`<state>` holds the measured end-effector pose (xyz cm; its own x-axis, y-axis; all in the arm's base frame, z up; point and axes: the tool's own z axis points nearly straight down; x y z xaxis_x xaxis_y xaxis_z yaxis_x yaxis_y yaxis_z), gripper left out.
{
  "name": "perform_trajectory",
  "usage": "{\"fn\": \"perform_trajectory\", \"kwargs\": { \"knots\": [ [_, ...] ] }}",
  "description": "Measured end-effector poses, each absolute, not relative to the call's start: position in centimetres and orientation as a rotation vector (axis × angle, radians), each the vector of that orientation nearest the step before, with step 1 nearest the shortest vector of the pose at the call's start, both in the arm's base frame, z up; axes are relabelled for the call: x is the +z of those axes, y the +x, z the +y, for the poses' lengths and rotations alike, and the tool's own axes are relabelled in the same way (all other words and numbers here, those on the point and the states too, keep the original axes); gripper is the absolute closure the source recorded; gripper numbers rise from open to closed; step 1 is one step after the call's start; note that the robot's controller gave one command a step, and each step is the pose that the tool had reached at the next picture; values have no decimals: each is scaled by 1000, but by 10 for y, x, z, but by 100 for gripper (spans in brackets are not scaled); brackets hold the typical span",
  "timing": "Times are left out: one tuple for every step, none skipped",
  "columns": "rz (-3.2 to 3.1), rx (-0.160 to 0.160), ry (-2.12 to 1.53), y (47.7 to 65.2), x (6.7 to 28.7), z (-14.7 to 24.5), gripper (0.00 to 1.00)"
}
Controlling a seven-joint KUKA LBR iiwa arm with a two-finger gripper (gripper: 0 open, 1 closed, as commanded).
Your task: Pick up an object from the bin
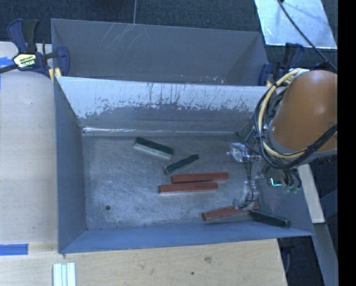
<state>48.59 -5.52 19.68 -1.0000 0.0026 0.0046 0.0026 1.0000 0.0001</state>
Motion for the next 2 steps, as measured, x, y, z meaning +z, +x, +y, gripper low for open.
{"fn": "perform_trajectory", "kwargs": {
  "knots": [
    [-3137, -1, -60, 538, 71, -63, 0],
    [-3142, 1, -59, 540, 75, -63, 100]
  ]
}}
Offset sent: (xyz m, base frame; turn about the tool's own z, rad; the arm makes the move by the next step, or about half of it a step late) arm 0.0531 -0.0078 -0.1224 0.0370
